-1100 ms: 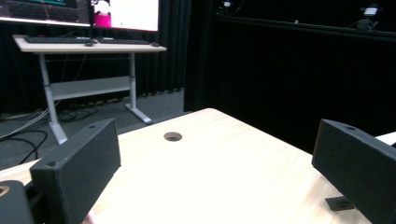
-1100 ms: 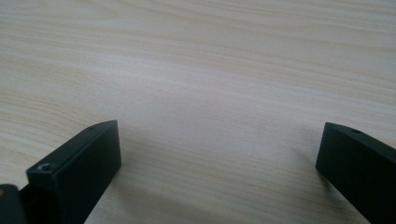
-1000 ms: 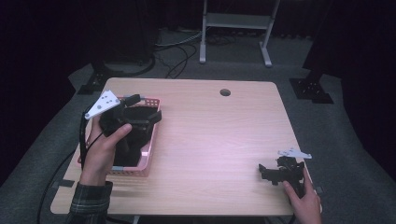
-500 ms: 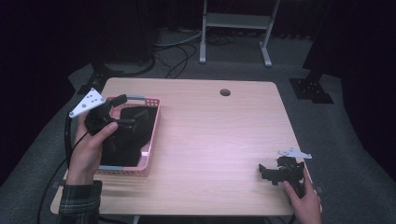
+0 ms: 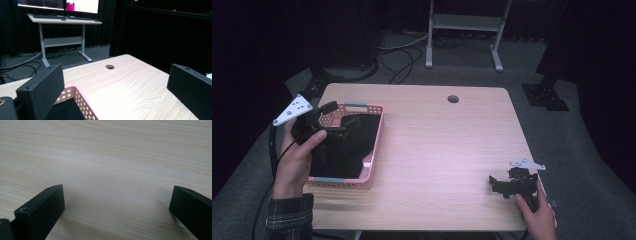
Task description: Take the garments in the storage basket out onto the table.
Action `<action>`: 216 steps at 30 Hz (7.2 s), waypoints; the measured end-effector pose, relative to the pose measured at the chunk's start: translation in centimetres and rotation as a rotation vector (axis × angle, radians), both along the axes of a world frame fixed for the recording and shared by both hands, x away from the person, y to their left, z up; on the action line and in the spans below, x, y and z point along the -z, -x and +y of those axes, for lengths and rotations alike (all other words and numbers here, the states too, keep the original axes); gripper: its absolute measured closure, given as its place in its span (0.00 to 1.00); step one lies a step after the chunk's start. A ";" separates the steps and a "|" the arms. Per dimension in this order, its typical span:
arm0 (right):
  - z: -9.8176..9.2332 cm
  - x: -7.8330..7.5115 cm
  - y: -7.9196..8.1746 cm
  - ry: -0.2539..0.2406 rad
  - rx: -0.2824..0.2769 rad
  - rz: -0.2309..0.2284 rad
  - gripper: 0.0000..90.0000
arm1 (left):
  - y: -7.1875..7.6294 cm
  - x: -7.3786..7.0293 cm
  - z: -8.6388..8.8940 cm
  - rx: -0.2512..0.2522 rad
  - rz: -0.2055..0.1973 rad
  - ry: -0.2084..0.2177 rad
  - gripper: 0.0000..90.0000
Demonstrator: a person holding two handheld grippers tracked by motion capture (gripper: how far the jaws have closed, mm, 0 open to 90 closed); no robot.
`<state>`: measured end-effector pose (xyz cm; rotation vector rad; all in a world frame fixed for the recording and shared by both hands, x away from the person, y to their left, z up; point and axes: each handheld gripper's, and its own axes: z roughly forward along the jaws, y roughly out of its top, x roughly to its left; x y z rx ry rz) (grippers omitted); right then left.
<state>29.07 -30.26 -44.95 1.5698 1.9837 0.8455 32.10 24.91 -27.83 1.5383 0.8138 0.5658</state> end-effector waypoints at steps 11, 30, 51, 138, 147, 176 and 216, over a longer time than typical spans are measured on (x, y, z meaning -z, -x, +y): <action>0.0 0.0 0.0 0.000 0.000 0.000 0.00 | 0.1 0.1 1.4 -0.040 -0.002 -0.011 0.00; 0.0 0.0 0.0 0.001 0.000 0.000 0.00 | 0.6 0.4 5.1 -0.124 0.003 -0.013 0.00; 0.0 0.0 0.0 0.000 0.000 0.000 0.00 | -0.7 0.6 5.1 -0.159 0.036 -0.059 0.00; 0.0 0.0 0.0 0.000 0.000 0.000 0.00 | -6.3 7.9 0.8 -0.117 0.387 -0.399 0.00; 0.0 0.0 0.0 0.000 0.001 0.000 0.00 | -6.7 9.0 0.9 -0.119 0.419 -0.408 0.00; 0.0 0.0 0.0 0.000 0.000 0.000 0.00 | -8.1 13.0 0.5 -0.116 0.561 -0.465 0.00; 0.0 0.0 0.0 0.000 0.000 0.000 0.00 | -8.5 14.6 -0.4 -0.147 0.604 -0.552 0.00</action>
